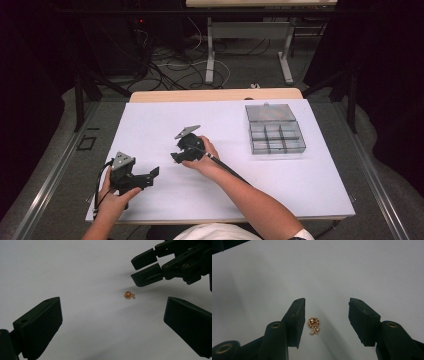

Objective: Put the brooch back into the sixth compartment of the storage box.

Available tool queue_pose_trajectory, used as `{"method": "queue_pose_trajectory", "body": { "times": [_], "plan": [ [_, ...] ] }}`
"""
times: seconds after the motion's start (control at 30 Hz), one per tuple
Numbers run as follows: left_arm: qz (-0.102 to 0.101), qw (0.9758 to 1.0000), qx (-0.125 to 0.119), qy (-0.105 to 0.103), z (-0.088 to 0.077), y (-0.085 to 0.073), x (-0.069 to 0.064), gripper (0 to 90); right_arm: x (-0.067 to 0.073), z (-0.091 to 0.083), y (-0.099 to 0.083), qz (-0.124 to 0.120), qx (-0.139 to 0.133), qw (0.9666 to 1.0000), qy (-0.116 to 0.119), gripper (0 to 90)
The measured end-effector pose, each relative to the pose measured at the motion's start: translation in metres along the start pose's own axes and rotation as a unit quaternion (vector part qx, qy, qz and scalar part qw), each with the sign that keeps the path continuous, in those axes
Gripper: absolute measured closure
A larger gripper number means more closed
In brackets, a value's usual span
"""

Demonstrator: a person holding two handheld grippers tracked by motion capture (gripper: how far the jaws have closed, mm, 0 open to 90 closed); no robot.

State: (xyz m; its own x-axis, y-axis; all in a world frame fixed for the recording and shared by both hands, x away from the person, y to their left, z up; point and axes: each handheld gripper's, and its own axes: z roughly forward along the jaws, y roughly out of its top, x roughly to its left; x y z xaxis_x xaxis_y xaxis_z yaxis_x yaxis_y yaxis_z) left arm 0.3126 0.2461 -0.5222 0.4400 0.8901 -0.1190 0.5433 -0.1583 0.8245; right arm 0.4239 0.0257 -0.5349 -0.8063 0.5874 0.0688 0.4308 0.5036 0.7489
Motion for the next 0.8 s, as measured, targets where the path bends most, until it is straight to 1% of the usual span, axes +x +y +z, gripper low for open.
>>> {"method": "queue_pose_trajectory", "body": {
  "times": [0.03,0.07,0.1,0.13,0.17,0.23,0.3,0.37,0.47,0.53,0.6,0.67,0.77,0.8],
  "plan": [
    [0.000,1.0000,0.000,0.000,0.000,0.000,0.000,2.1,-0.001,0.002,0.000,-0.003,0.006,1.0000,0.004,48.2],
    [0.000,1.0000,0.000,0.000,0.000,0.000,0.000,2.1,-0.001,0.002,0.000,-0.003,0.006,1.0000,0.004,48.2],
    [0.000,1.0000,0.000,0.000,0.000,0.000,0.000,2.1,-0.001,0.003,-0.001,-0.002,0.007,1.0000,0.006,48.9],
    [0.000,1.0000,0.003,0.000,0.000,0.000,0.000,2.1,-0.001,0.005,-0.001,0.006,0.010,0.9999,0.004,50.2],
    [0.000,1.0000,0.003,0.000,0.000,0.000,0.000,2.1,-0.002,0.006,-0.001,0.001,0.009,0.9999,0.006,51.2],
    [0.000,1.0000,0.003,0.000,0.000,0.000,0.000,2.1,-0.001,0.006,-0.002,0.003,0.011,0.9999,0.008,52.2],
    [0.000,1.0000,0.003,0.000,0.000,0.000,0.000,2.1,-0.001,0.009,-0.002,0.000,0.014,0.9997,0.018,54.6],
    [0.000,1.0000,0.003,0.000,0.000,0.000,0.001,2.1,0.000,0.009,-0.003,0.003,0.013,0.9998,0.018,55.3],
    [0.000,1.0000,0.003,0.000,0.000,0.000,0.001,2.1,0.002,0.013,-0.004,0.000,0.017,0.9995,0.027,58.1],
    [-0.001,1.0000,-0.002,0.002,0.001,0.000,0.000,2.1,0.002,0.014,-0.004,-0.003,0.018,0.9995,0.026,58.8],
    [-0.001,1.0000,-0.001,0.001,0.001,0.000,0.000,2.1,0.003,0.017,-0.005,-0.007,0.021,0.9993,0.030,60.9],
    [-0.001,1.0000,-0.001,0.001,0.001,0.000,0.000,2.1,0.003,0.017,-0.006,-0.008,0.023,0.9992,0.033,61.6],
    [-0.001,1.0000,-0.001,0.001,0.001,0.000,0.000,2.2,0.005,0.020,-0.007,-0.003,0.029,0.9989,0.035,64.2],
    [-0.001,1.0000,-0.001,0.001,0.001,0.000,0.000,2.2,0.005,0.020,-0.007,-0.006,0.031,0.9988,0.037,64.7]
  ]
}}
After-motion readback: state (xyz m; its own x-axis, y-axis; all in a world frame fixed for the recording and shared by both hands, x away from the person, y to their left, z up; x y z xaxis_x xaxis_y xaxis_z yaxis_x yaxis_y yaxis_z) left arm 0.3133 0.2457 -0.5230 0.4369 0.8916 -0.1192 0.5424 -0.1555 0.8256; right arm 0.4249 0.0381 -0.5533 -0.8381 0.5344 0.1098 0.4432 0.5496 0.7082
